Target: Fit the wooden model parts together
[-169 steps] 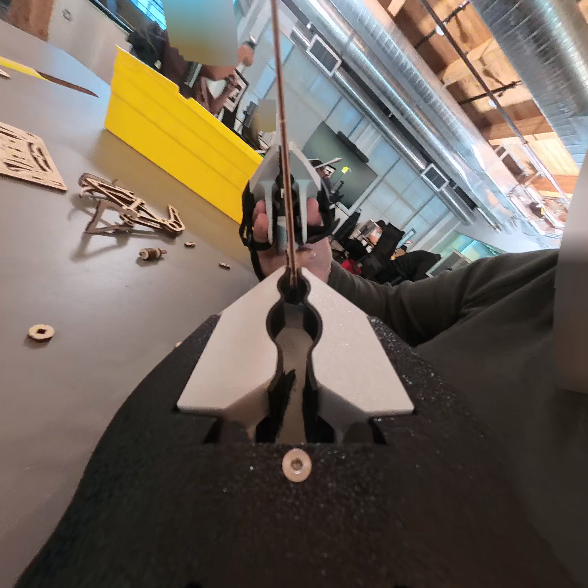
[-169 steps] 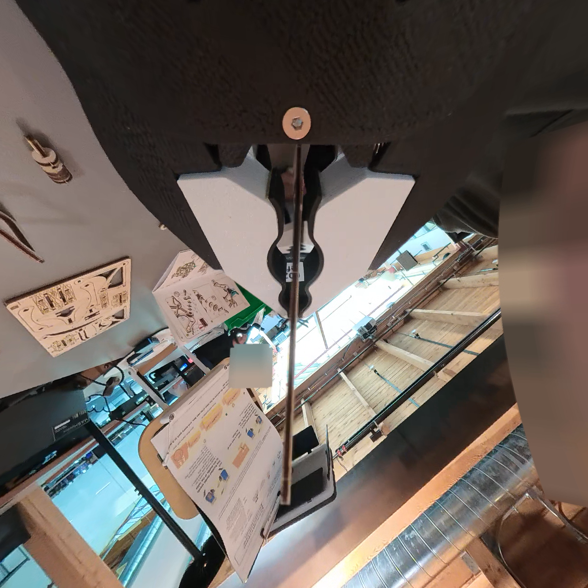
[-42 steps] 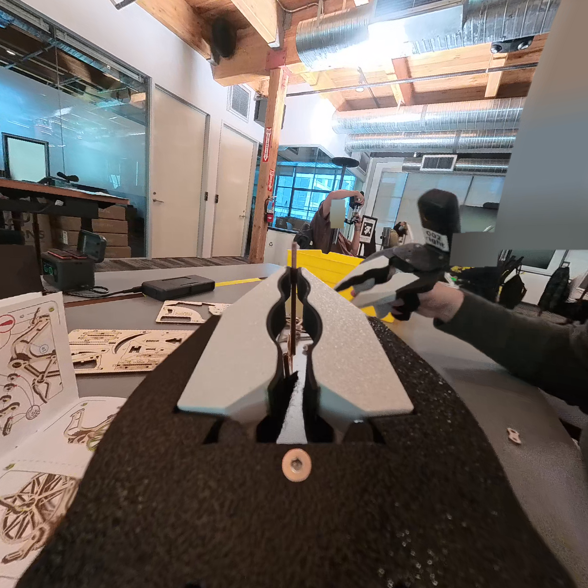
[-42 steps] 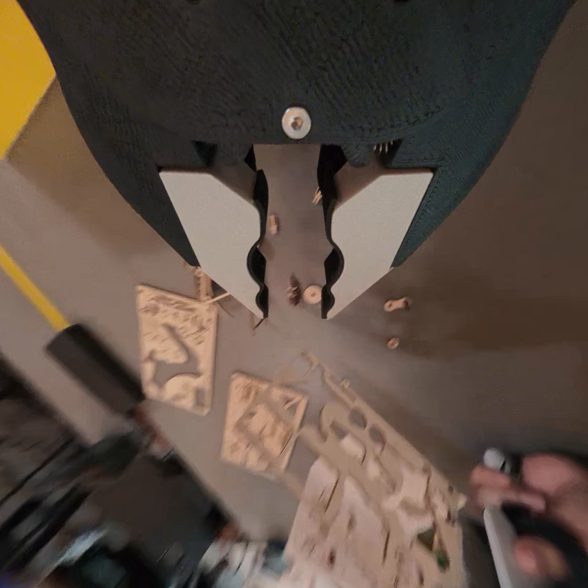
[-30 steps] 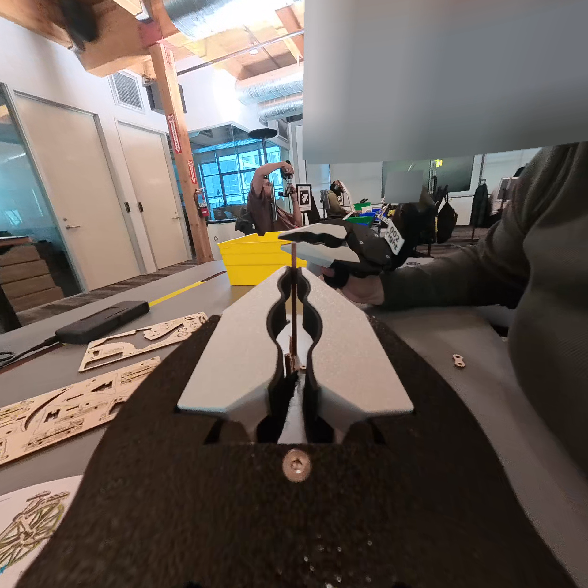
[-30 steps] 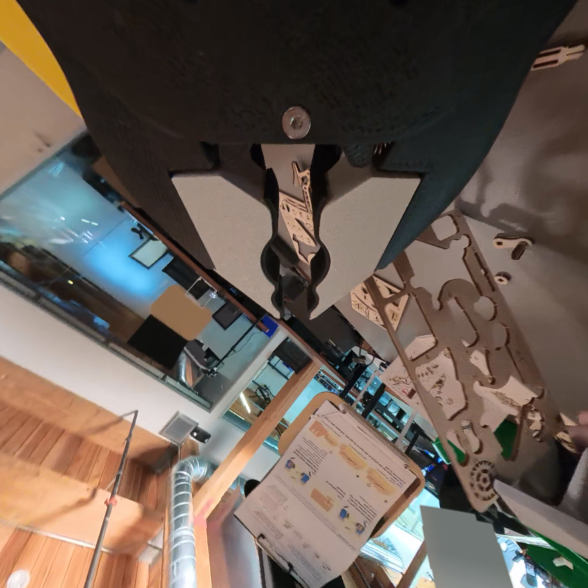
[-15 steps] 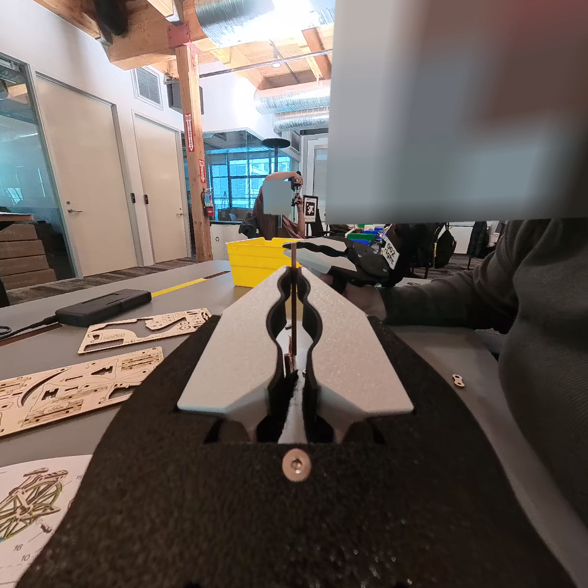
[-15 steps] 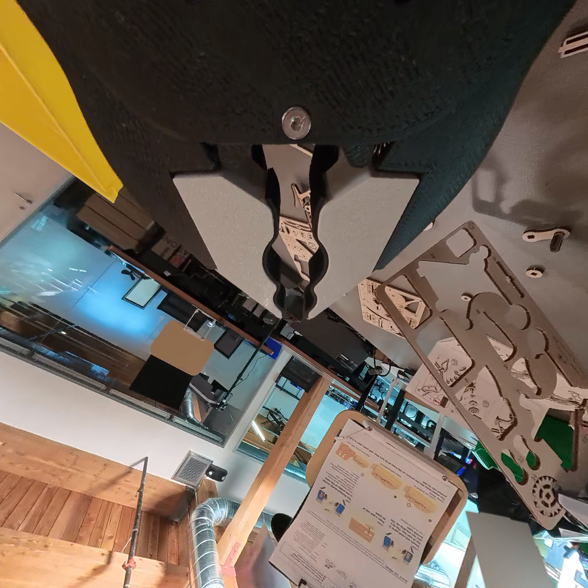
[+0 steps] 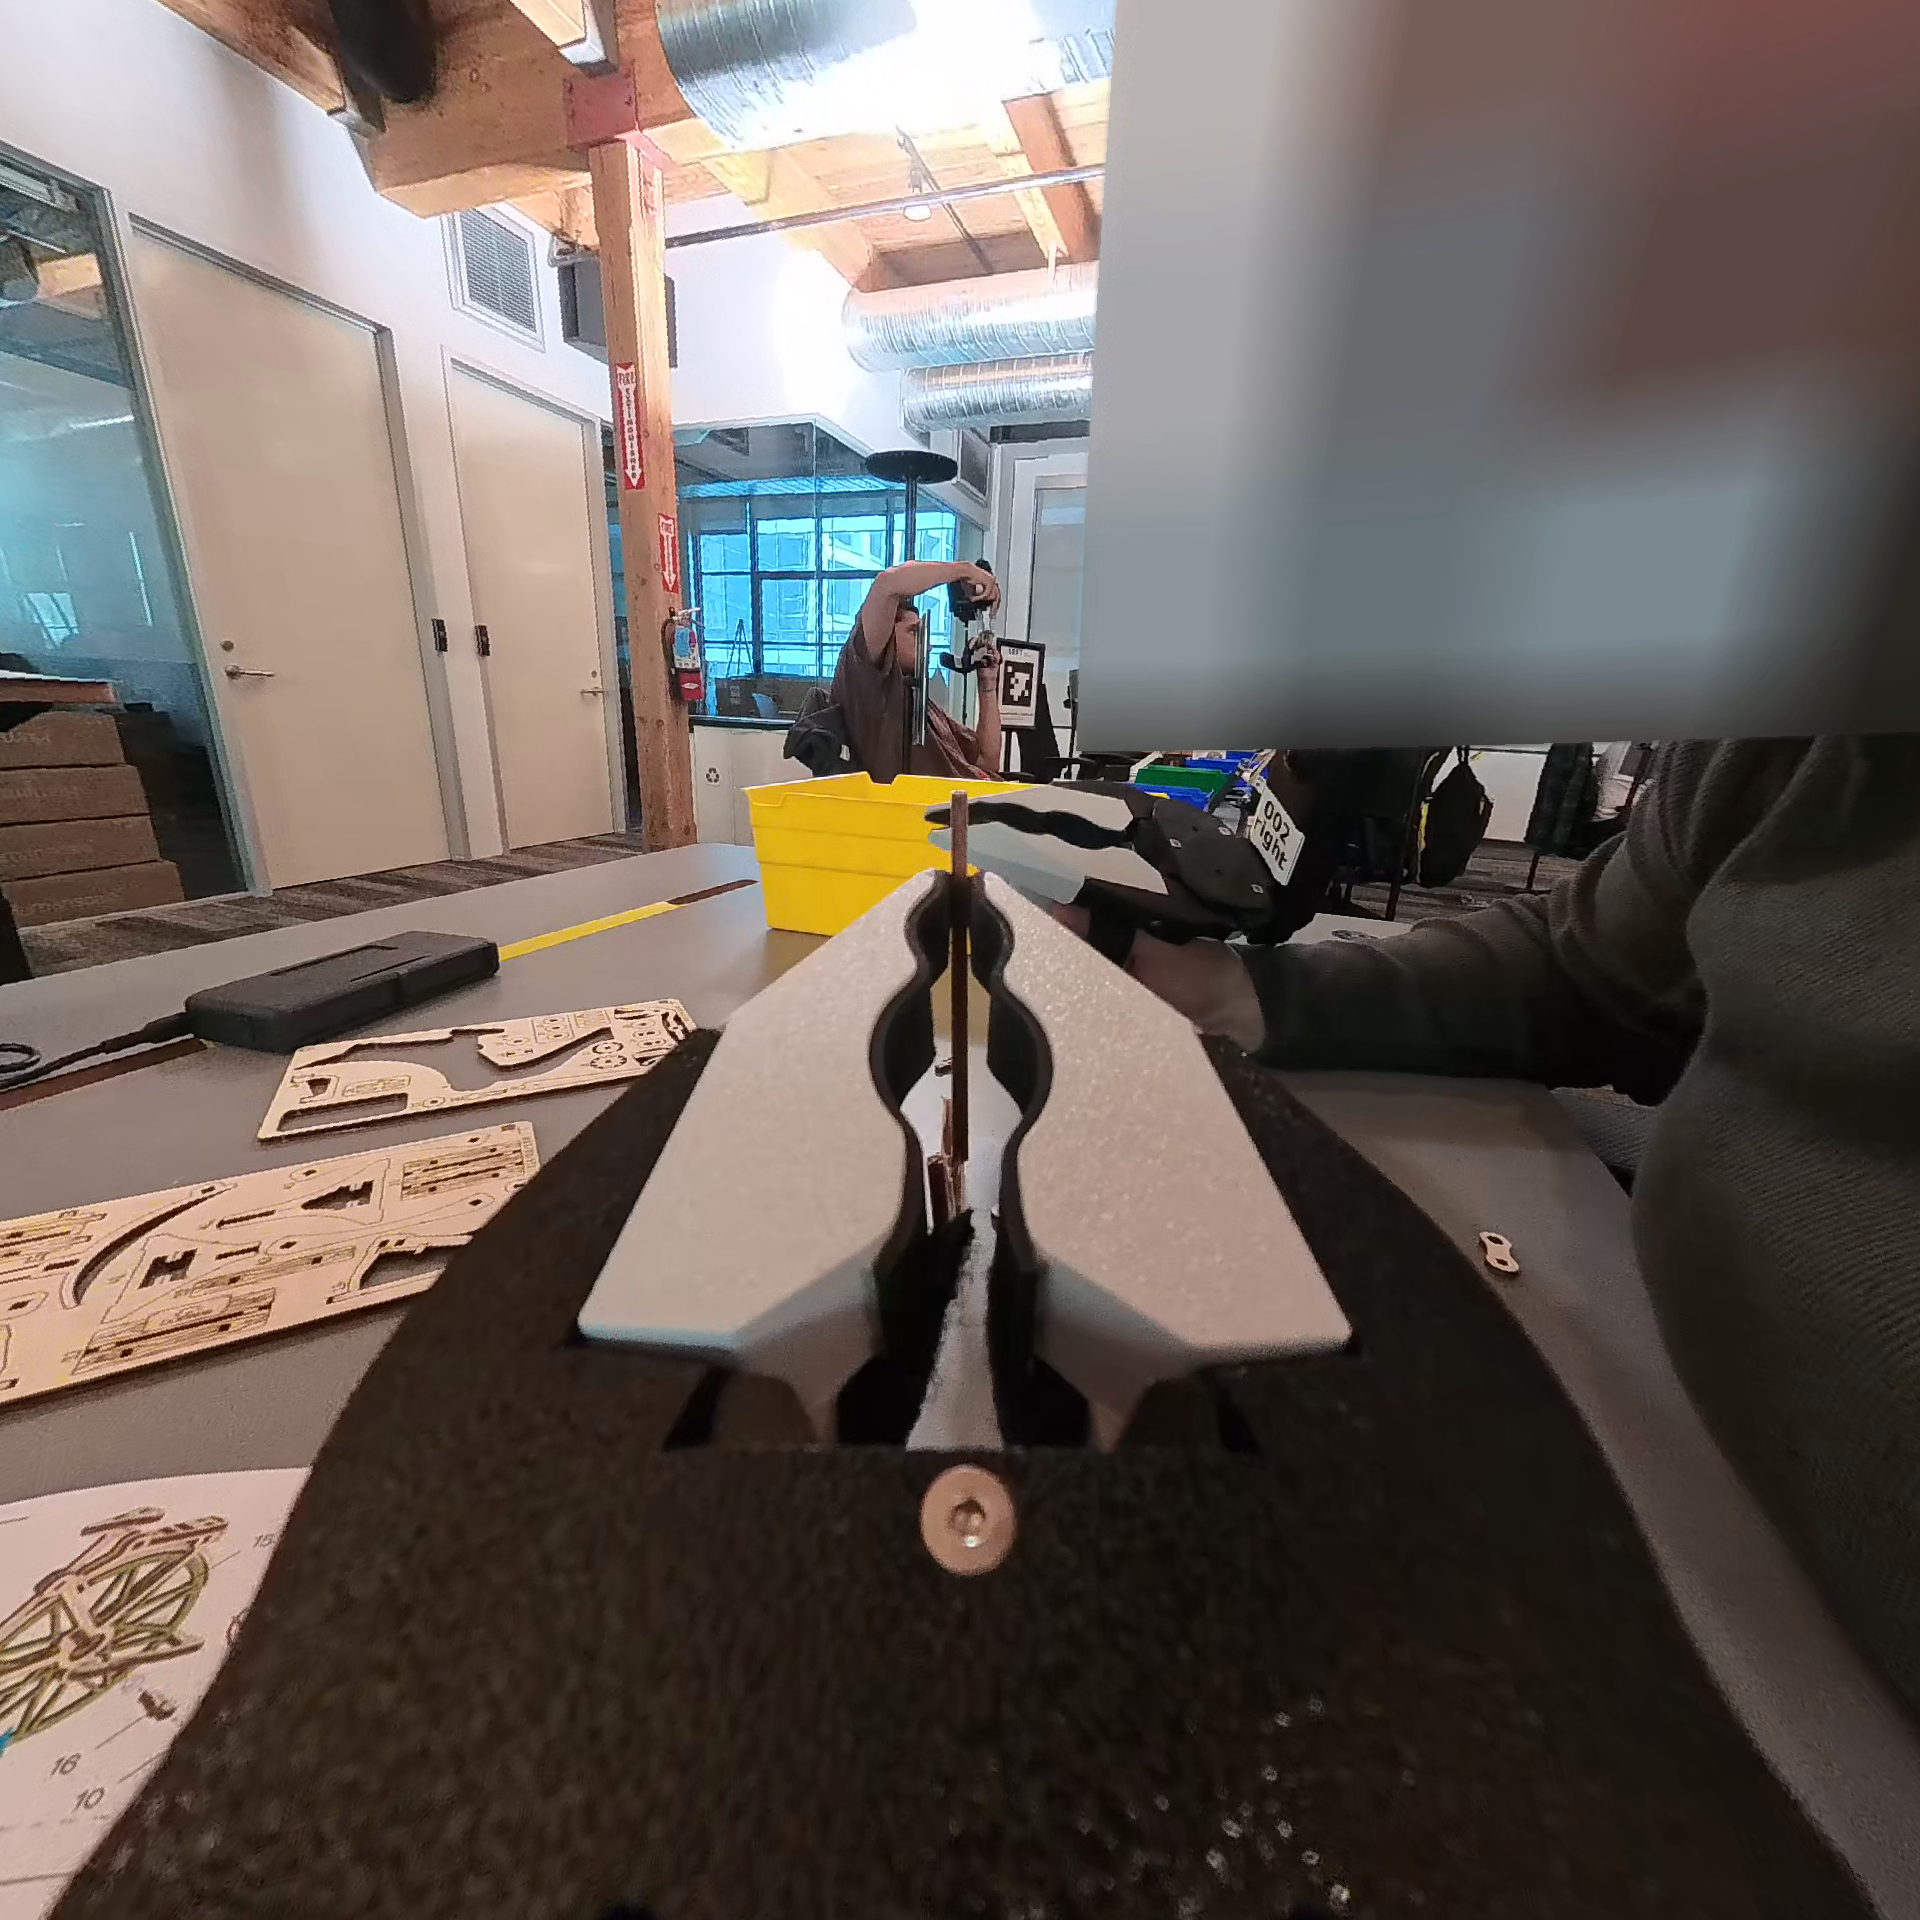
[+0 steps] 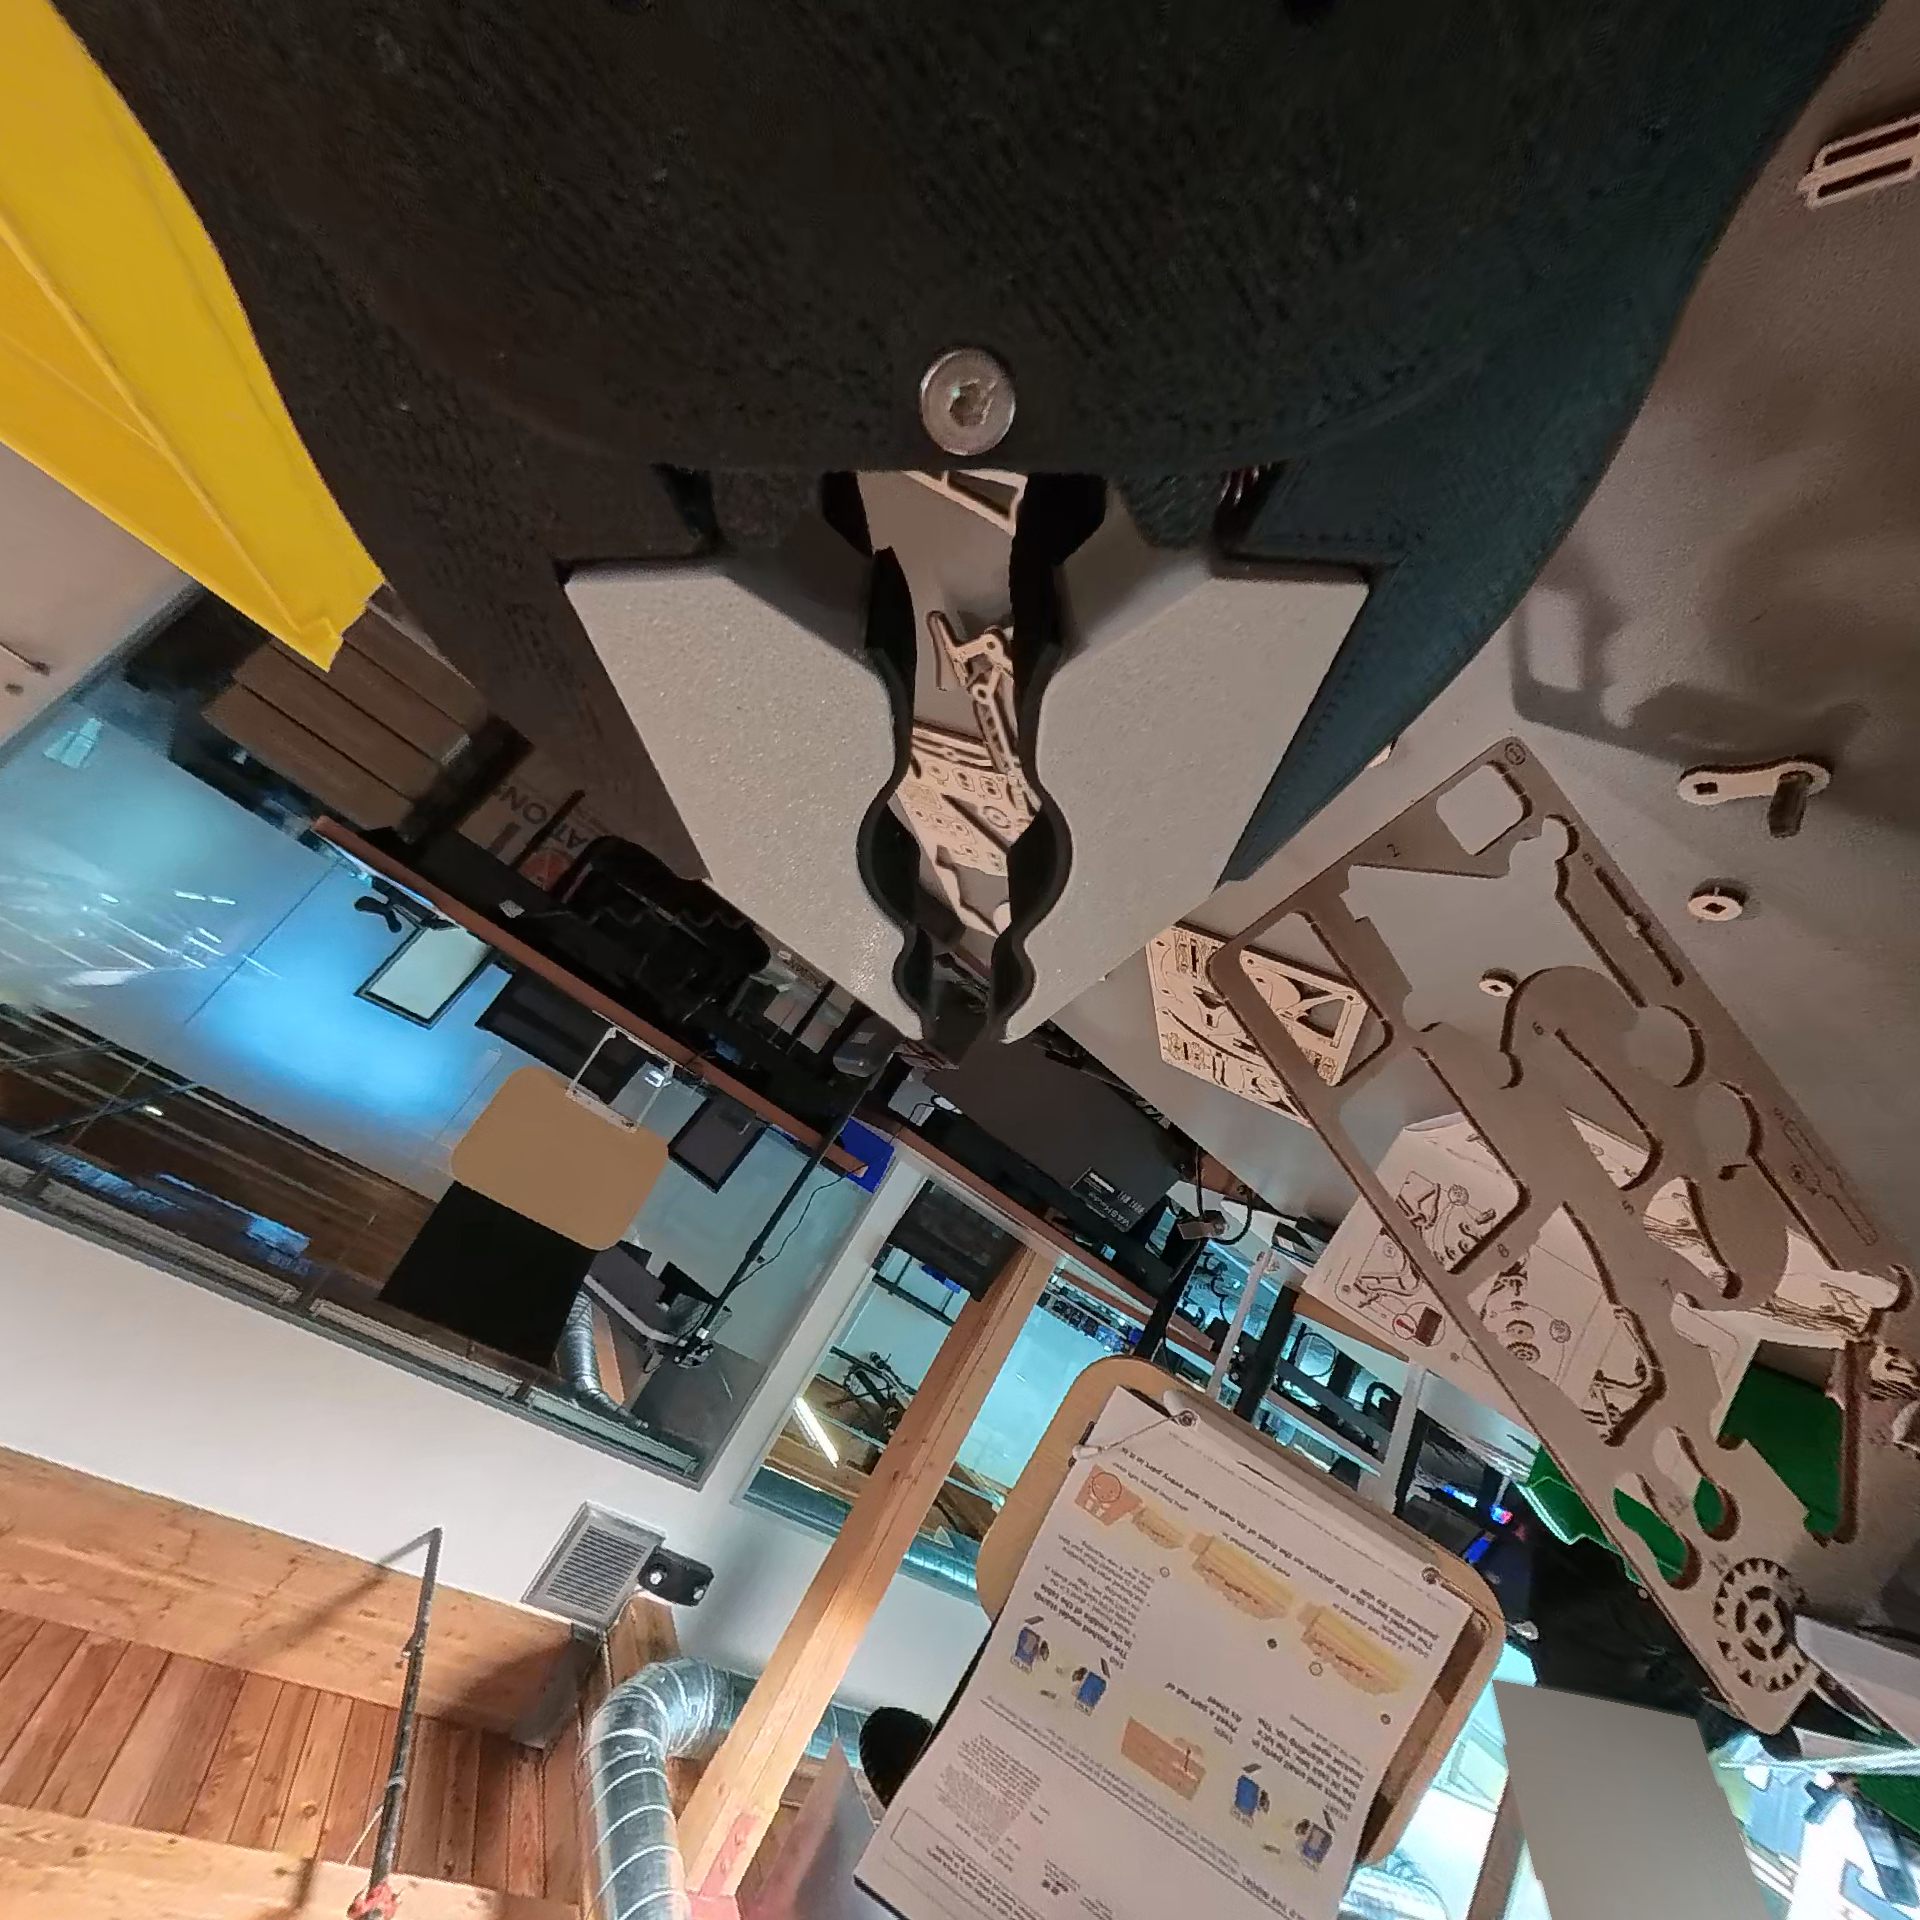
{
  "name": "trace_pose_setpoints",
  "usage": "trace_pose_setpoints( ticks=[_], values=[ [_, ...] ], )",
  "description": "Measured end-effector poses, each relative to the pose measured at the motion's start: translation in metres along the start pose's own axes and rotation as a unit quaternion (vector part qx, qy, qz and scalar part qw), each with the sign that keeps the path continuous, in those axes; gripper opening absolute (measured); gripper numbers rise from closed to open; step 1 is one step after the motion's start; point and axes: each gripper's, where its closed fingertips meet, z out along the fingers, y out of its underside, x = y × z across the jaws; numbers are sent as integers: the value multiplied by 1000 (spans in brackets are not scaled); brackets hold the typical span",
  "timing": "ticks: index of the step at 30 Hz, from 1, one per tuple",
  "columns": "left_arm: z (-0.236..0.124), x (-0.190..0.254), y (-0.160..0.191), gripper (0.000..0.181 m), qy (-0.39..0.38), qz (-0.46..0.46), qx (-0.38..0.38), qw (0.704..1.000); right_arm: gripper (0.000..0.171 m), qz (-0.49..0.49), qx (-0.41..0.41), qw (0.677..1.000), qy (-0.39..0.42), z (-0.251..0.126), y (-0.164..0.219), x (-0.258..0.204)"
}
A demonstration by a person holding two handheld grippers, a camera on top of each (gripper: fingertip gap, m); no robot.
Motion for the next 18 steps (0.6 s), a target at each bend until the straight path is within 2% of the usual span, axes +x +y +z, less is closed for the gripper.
trace_pose_setpoints(
  ticks=[18],
  values=[
    [0, -2, 0, 0, 4, -15, 1, 1000, 9, 8, -6, 1000, -18, 2, 3, -6]
  ],
)
